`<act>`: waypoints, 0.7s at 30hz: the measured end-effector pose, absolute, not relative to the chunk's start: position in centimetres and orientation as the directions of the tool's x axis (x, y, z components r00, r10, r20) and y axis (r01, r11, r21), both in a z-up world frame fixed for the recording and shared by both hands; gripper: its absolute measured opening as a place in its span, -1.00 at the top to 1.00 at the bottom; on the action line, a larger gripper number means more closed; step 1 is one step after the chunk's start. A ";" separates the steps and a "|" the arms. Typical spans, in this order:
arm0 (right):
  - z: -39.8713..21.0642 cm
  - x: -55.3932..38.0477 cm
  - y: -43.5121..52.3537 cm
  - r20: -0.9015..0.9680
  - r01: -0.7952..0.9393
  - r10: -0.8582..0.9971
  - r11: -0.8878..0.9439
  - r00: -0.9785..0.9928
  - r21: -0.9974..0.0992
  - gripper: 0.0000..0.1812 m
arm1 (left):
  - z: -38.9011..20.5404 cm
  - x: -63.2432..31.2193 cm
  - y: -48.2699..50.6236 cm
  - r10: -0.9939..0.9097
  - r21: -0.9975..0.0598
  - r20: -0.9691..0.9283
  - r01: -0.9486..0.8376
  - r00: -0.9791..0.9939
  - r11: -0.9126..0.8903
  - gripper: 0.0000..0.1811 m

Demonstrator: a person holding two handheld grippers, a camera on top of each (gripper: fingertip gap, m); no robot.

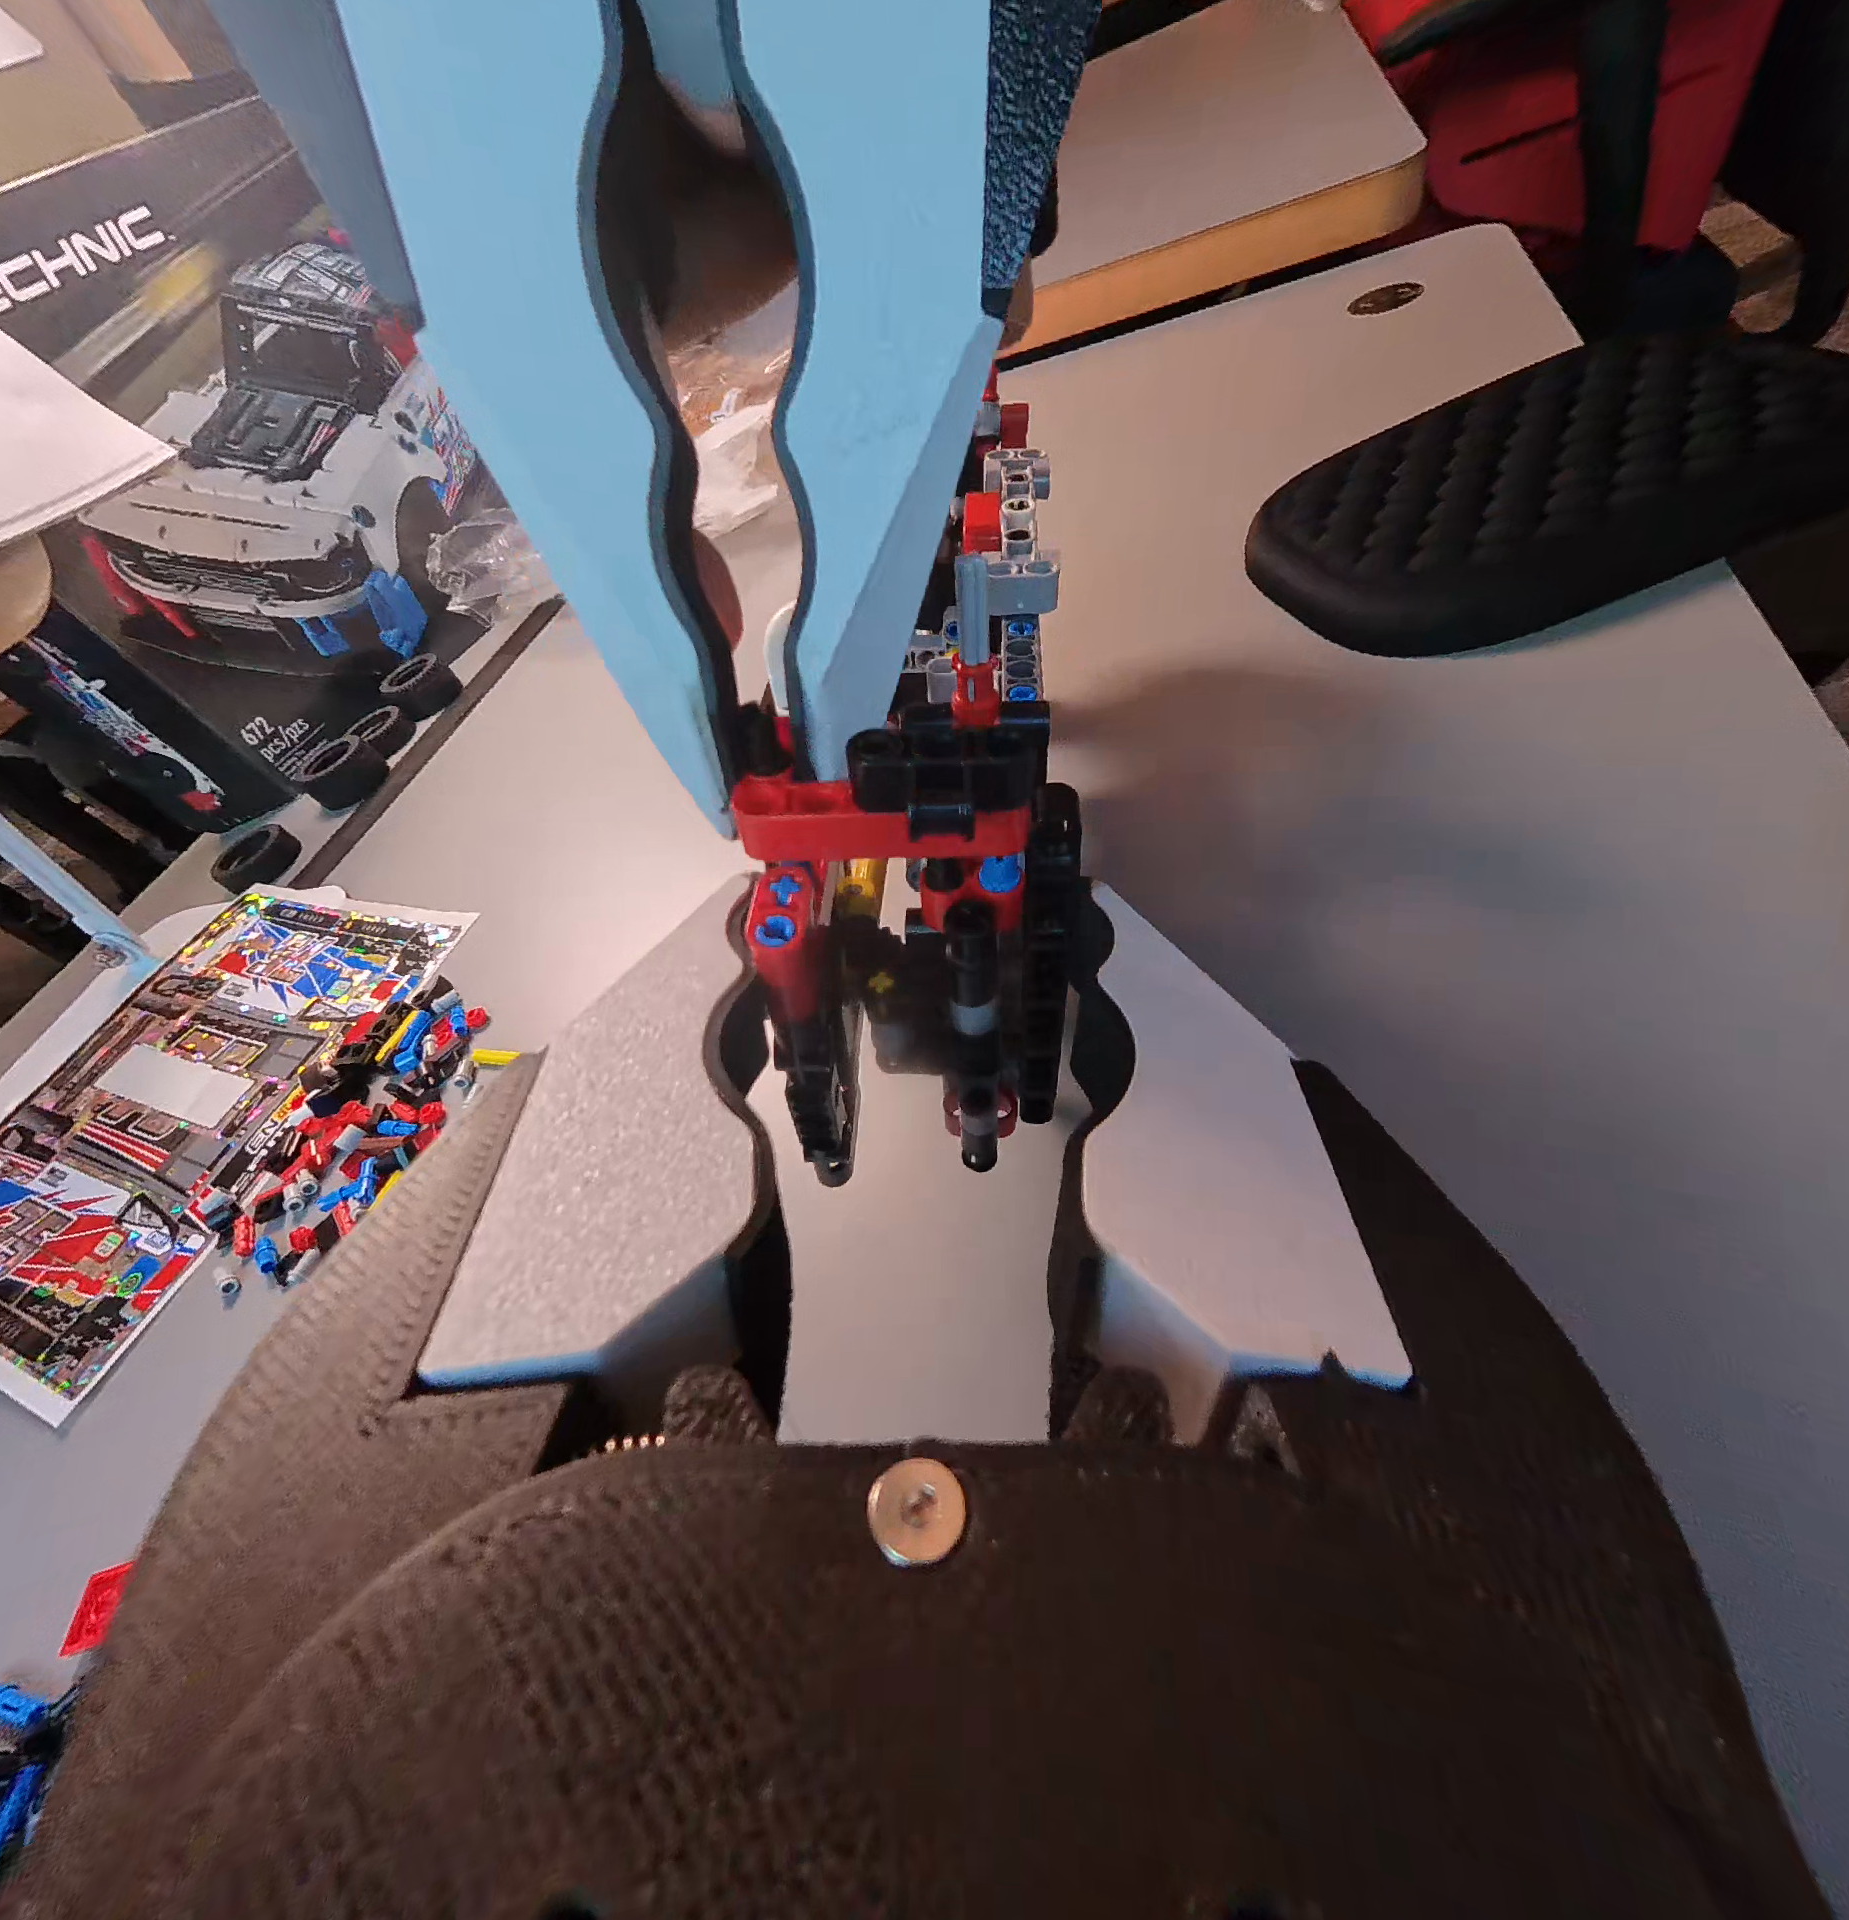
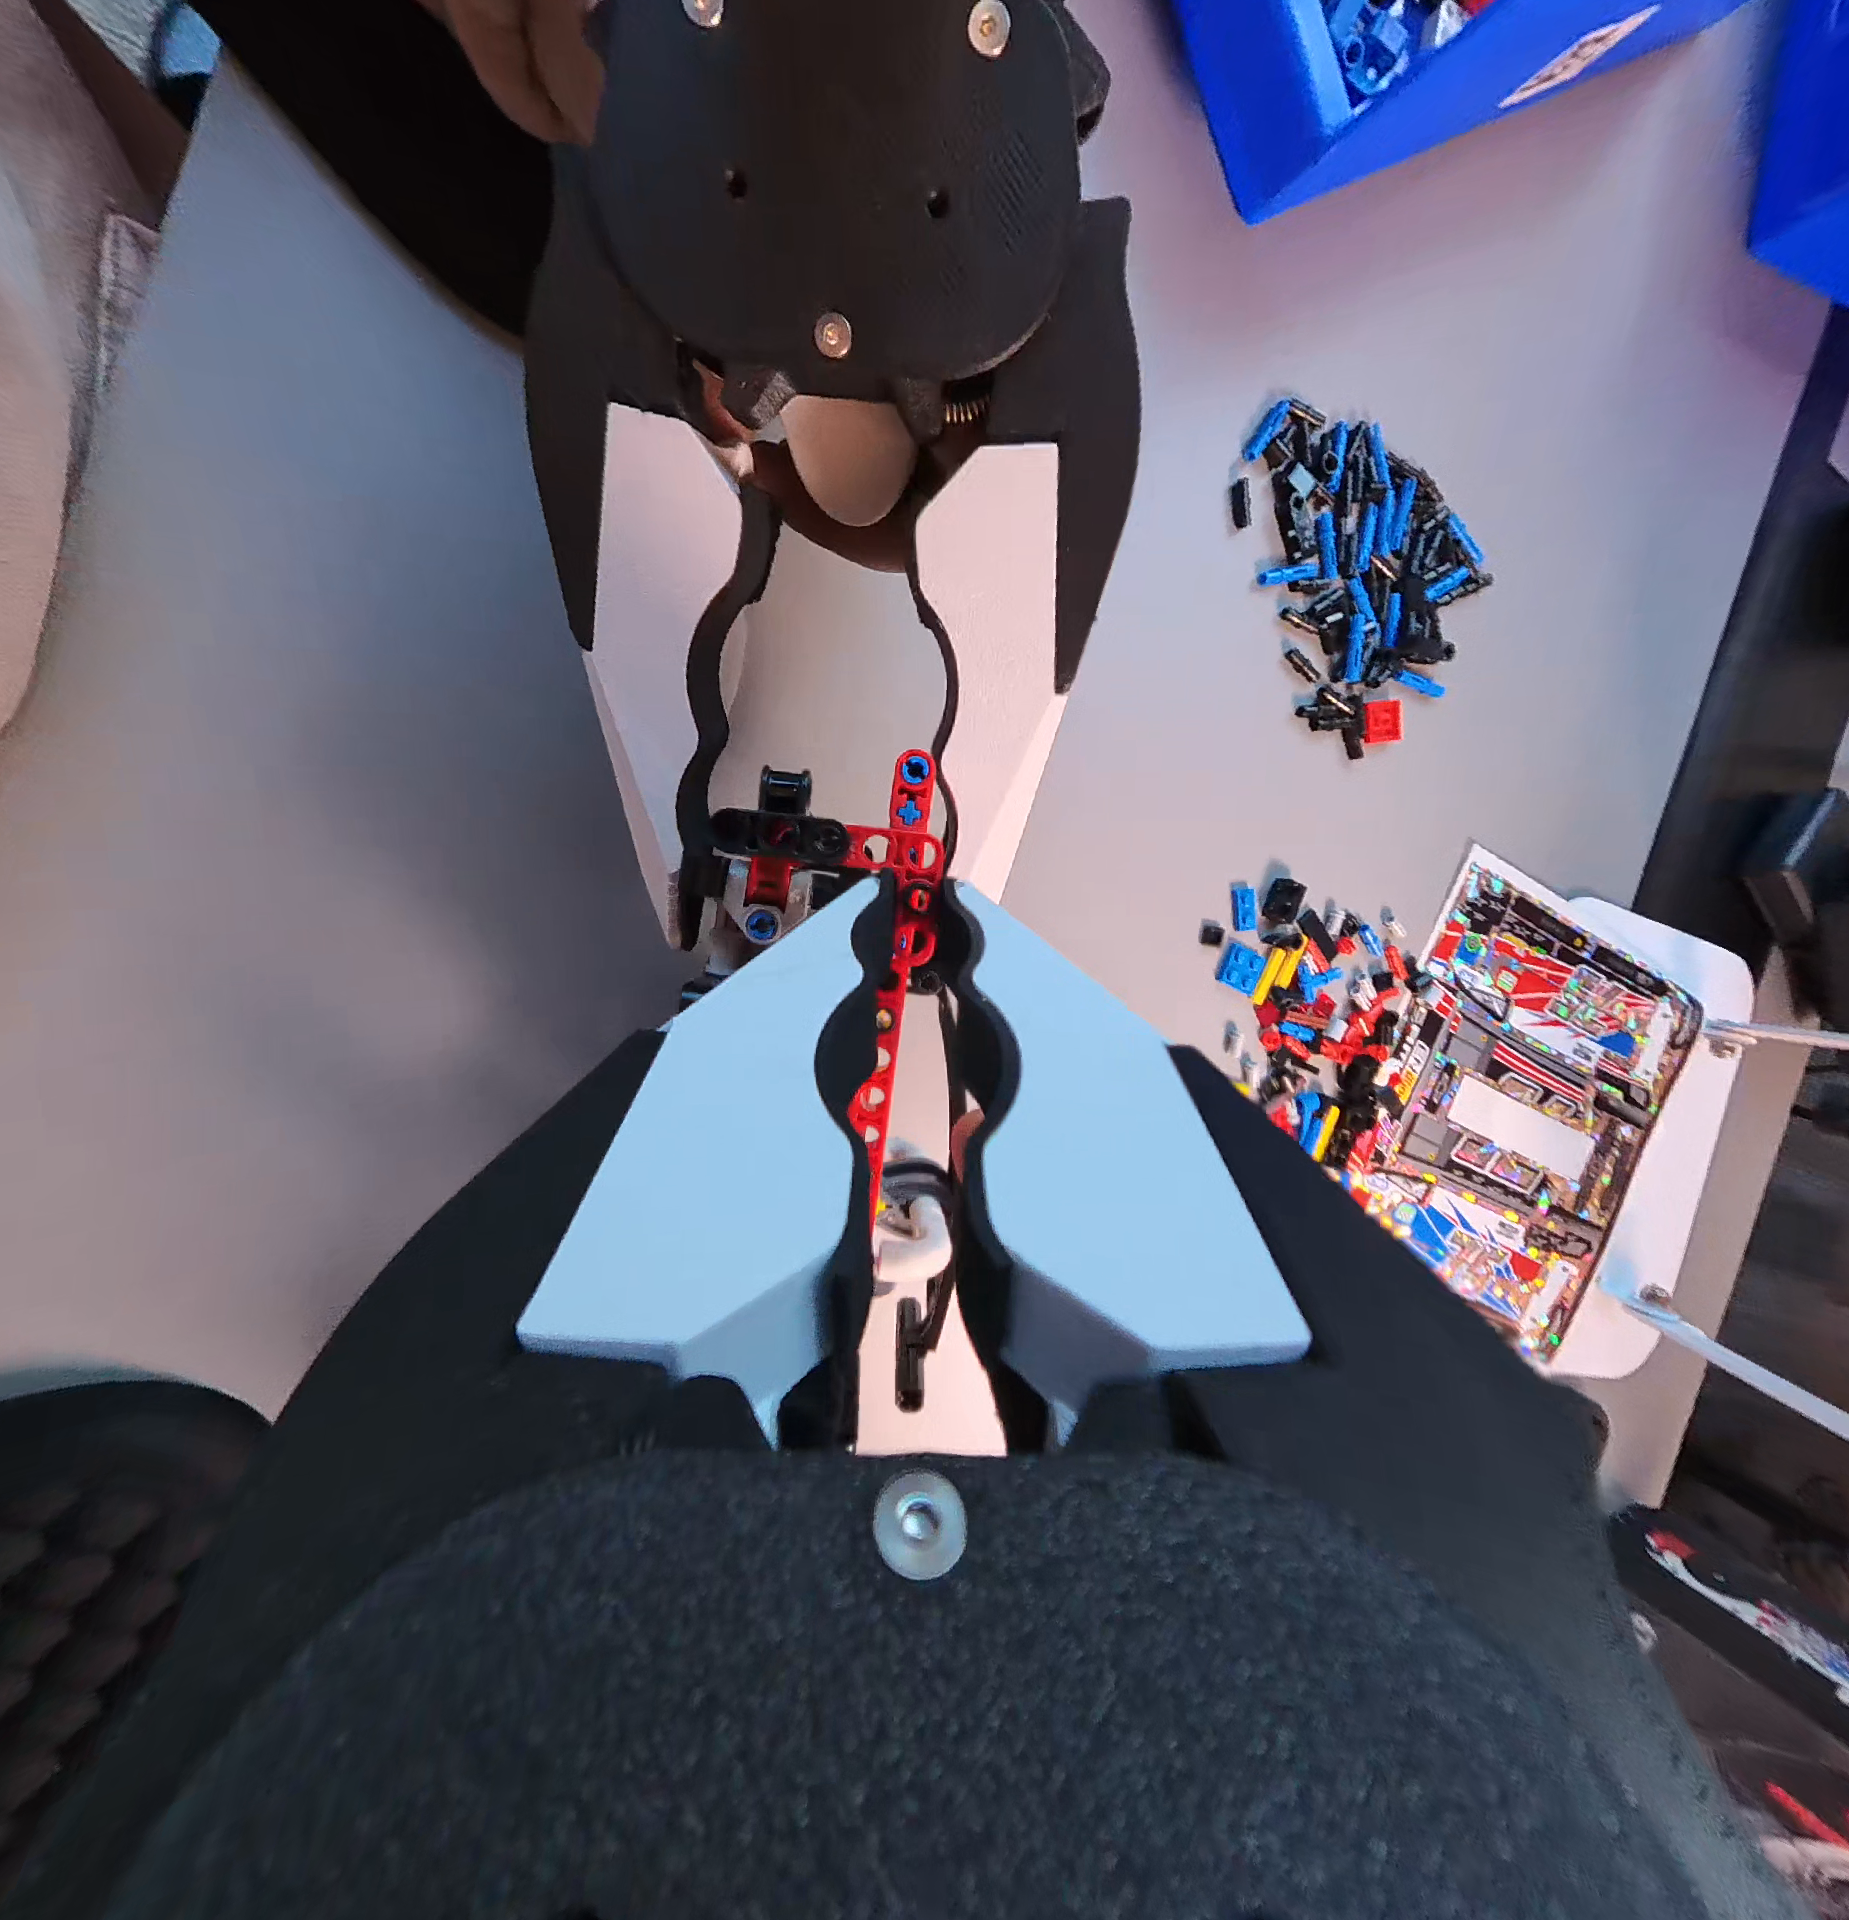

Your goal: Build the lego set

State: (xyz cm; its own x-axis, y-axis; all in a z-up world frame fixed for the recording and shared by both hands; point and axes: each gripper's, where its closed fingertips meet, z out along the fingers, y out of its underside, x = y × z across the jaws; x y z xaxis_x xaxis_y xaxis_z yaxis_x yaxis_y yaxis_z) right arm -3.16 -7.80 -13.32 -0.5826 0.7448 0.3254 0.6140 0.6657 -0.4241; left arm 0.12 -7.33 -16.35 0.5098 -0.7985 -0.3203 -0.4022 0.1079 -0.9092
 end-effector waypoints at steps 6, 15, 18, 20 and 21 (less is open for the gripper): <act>-13.4 -2.8 -7.9 0.362 0.640 0.775 0.632 -0.517 -0.437 0.95 | -16.4 0.4 -7.4 -0.791 -0.903 -0.338 -0.412 0.510 0.120 0.38; -13.5 -2.3 -8.4 0.387 0.637 0.781 0.625 -0.491 -0.452 0.95 | -16.7 0.7 -7.6 -0.773 -0.883 -0.386 -0.444 0.503 0.152 0.37; -13.8 -2.2 -8.7 0.372 0.634 0.785 0.620 -0.496 -0.463 0.95 | -17.2 0.8 -7.6 -0.797 -0.895 -0.339 -0.431 0.500 0.110 0.34; -13.8 -2.3 -8.5 0.394 0.630 0.778 0.627 -0.489 -0.458 0.94 | -17.1 0.7 -7.5 -0.798 -0.903 -0.324 -0.417 0.508 0.102 0.34; -13.7 -2.4 -8.5 0.401 0.629 0.777 0.629 -0.486 -0.457 0.94 | -17.0 0.7 -7.5 -0.800 -0.904 -0.320 -0.415 0.508 0.098 0.33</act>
